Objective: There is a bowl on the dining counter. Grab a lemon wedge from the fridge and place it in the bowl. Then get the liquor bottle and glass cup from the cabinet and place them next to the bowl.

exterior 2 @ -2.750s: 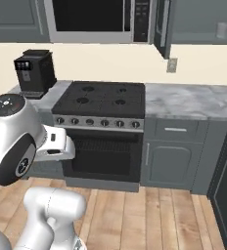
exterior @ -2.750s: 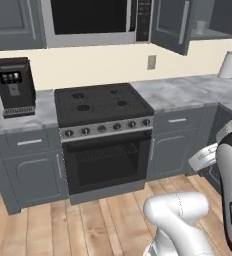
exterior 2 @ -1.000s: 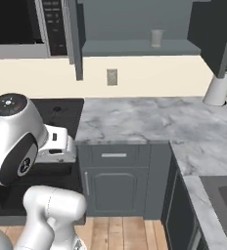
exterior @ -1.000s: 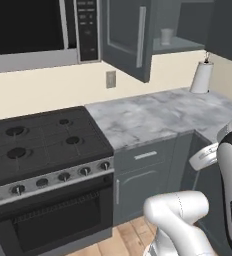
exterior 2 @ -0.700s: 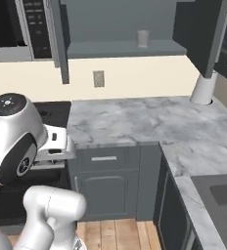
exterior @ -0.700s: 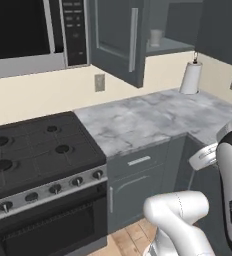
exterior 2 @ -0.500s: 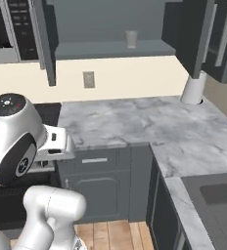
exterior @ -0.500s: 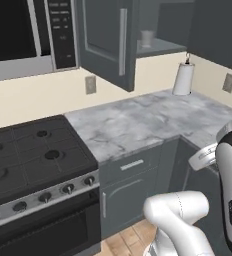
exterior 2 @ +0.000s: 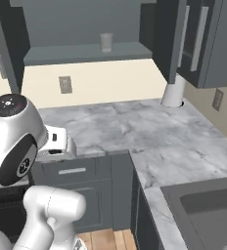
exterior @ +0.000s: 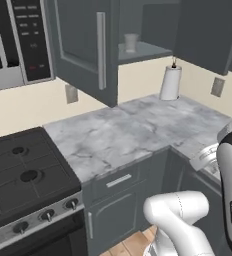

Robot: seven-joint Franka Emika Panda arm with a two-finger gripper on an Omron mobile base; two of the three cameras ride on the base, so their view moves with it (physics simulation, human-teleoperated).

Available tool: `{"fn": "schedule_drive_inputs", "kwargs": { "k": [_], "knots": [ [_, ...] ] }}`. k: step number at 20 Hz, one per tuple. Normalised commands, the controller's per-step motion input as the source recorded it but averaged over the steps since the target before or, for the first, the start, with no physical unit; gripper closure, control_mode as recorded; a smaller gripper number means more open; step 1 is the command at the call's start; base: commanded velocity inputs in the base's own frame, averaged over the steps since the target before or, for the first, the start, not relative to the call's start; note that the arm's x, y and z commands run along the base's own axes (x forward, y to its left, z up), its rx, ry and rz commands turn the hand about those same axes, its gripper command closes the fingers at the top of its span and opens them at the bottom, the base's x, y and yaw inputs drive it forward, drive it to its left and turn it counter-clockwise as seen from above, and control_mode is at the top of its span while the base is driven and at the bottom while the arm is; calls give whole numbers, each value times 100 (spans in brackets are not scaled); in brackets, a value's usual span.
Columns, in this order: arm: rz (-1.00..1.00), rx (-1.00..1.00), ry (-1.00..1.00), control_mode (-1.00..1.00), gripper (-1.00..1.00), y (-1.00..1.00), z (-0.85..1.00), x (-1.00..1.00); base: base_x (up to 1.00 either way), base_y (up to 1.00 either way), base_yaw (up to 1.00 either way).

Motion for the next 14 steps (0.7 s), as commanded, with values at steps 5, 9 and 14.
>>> {"fn": "schedule_drive_inputs", "kwargs": {
  "k": [5,9,14],
  "knots": [
    [0,0,0,100,-100,0,0,0,56,-5,-23],
    [0,0,0,100,-100,0,0,0,45,-1,-30],
    [0,0,0,100,-100,0,0,0,41,-4,-33]
  ]
}}
